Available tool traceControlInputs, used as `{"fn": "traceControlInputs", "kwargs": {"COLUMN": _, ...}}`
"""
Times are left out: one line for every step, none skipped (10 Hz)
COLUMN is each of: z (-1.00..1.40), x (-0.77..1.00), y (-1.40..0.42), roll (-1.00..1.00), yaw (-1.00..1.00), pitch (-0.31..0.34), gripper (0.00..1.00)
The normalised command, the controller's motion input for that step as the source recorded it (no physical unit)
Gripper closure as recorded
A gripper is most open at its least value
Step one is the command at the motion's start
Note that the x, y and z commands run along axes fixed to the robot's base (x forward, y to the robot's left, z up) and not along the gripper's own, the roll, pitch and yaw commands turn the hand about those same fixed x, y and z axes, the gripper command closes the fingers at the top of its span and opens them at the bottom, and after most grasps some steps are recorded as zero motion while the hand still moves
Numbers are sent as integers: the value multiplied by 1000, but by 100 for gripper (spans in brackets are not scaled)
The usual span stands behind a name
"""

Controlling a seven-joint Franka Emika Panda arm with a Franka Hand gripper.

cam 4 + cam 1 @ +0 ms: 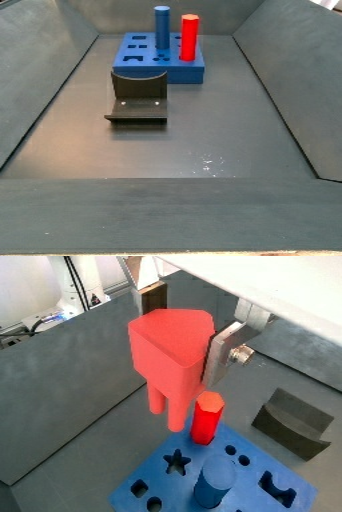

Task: Pick up the 3 prong object. Move up. Rotate the 3 prong object. Place the 3 prong object on the fixture. Regrasp the 3 prong object. Move to above the board. Insert the 3 prong object.
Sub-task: Insert the 3 prong object.

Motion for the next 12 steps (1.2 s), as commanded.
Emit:
{"fn": "traceControlInputs", "kwargs": {"z": 66, "x": 406, "y": 283, "roll": -84, "yaw": -271, "pitch": 91, "gripper": 100}}
{"fn": "traceControlInputs", "kwargs": {"z": 0, "x": 66, "y": 100, "roll": -7, "yaw": -89, "pitch": 0, "gripper": 100}}
{"fn": "traceControlInputs", "kwargs": {"z": -23, "x": 223, "y": 320, "roll": -77, "yaw": 0, "pitch": 0, "gripper": 100}}
{"fn": "traceControlInputs", "kwargs": {"z": -43, "x": 0, "y": 0, "roll": 0, "yaw": -43, "pitch": 0, "gripper": 100}}
{"fn": "traceControlInputs", "kwargs": {"z": -211, "x": 274, "y": 257, "roll": -39, "yaw": -637, "pitch": 0, "gripper": 100}}
{"fn": "traceControlInputs", "kwargs": {"z": 0, "x": 226, "y": 194, "roll": -91, "yaw": -503, "pitch": 0, "gripper": 100}}
{"fn": "traceControlInputs", "kwargs": {"z": 0, "x": 0, "y": 0, "roll": 0, "yaw": -17, "pitch": 0, "gripper": 100}}
{"fn": "traceControlInputs", "kwargs": {"z": 0, "x": 0, "y": 23, "roll": -9, "yaw": -40, "pitch": 0, "gripper": 100}}
{"fn": "traceControlInputs", "kwargs": {"z": -11, "x": 106, "y": 180, "roll": -84, "yaw": -640, "pitch": -49, "gripper": 100}}
{"fn": "traceControlInputs", "kwargs": {"z": 0, "x": 57, "y": 129, "roll": -70, "yaw": -346, "pitch": -33, "gripper": 100}}
{"fn": "traceControlInputs", "kwargs": {"z": 0, "x": 0, "y": 0, "roll": 0, "yaw": -20, "pitch": 0, "gripper": 100}}
{"fn": "traceControlInputs", "kwargs": {"z": -54, "x": 157, "y": 169, "roll": -69, "yaw": -609, "pitch": -60, "gripper": 100}}
